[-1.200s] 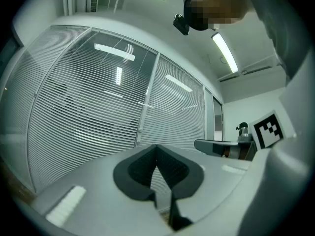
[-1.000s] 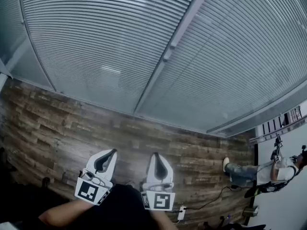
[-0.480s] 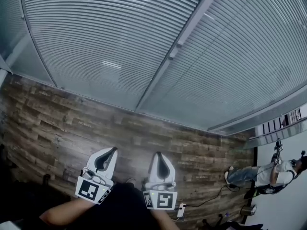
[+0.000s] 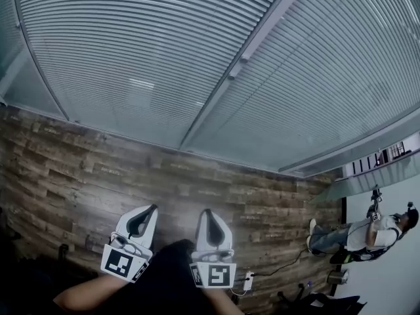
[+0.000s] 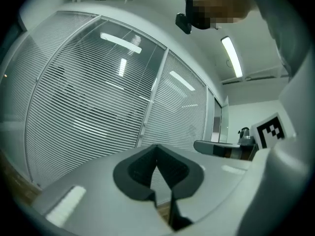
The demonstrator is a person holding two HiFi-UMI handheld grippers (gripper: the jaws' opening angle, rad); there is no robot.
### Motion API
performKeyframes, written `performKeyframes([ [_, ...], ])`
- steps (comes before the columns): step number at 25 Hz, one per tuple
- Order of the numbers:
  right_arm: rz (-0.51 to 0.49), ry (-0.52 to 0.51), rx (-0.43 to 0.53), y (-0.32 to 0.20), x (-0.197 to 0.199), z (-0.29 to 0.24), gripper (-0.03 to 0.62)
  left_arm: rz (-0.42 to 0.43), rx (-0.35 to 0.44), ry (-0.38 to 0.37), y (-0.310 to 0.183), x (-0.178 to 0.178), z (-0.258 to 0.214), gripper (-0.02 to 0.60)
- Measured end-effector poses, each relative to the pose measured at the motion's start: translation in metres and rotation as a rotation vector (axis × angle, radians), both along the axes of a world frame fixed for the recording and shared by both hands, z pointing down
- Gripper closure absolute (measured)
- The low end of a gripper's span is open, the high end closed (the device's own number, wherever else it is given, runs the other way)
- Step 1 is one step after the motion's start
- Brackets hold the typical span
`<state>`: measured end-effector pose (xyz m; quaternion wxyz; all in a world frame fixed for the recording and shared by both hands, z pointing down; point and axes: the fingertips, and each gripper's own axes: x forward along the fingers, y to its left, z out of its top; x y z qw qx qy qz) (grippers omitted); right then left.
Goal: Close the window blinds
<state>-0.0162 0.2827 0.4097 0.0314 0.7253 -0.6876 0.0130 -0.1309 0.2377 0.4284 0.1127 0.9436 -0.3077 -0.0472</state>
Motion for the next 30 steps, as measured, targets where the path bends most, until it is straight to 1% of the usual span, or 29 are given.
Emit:
performKeyframes([
  [4, 0.004, 0.029, -0.001, -0.005, -0.002, -0.001, 0.592, 0.008, -0.001, 0.008, -0.005, -0.007, 0.001, 0.581],
  [8, -0.006, 0.014, -0.003, -0.005, -0.003, -0.008, 0.592, 0.012, -0.004, 0.031, 0.000, -0.011, -0.002, 0.581],
  [13, -0.038, 0.009, -0.021, -0.012, -0.009, 0.002, 0.592, -0.010, -0.021, 0.006, -0.002, -0.010, 0.014, 0.581],
  [16, -0.062, 0.000, -0.019, -0.024, -0.006, 0.004, 0.592, -0.042, -0.023, -0.002, -0.014, -0.007, 0.012, 0.581],
  [19, -0.087, 0.003, -0.023, -0.037, 0.005, 0.003, 0.592, -0.049, -0.009, -0.006, -0.025, 0.004, 0.005, 0.581],
  [21, -0.101, -0.013, -0.017, -0.049, 0.015, -0.002, 0.592, -0.037, -0.005, 0.002, -0.033, 0.018, 0.000, 0.581],
  [23, -0.109, -0.027, -0.010, -0.061, 0.028, -0.007, 0.592, -0.048, -0.003, 0.003, -0.042, 0.030, -0.002, 0.581],
  [27, -0.114, -0.025, -0.011, -0.081, 0.053, -0.008, 0.592, -0.069, -0.019, -0.021, -0.060, 0.054, 0.000, 0.581],
  [30, -0.114, -0.029, -0.017, -0.102, 0.080, -0.003, 0.592, -0.069, -0.027, -0.028, -0.080, 0.080, 0.001, 0.581],
])
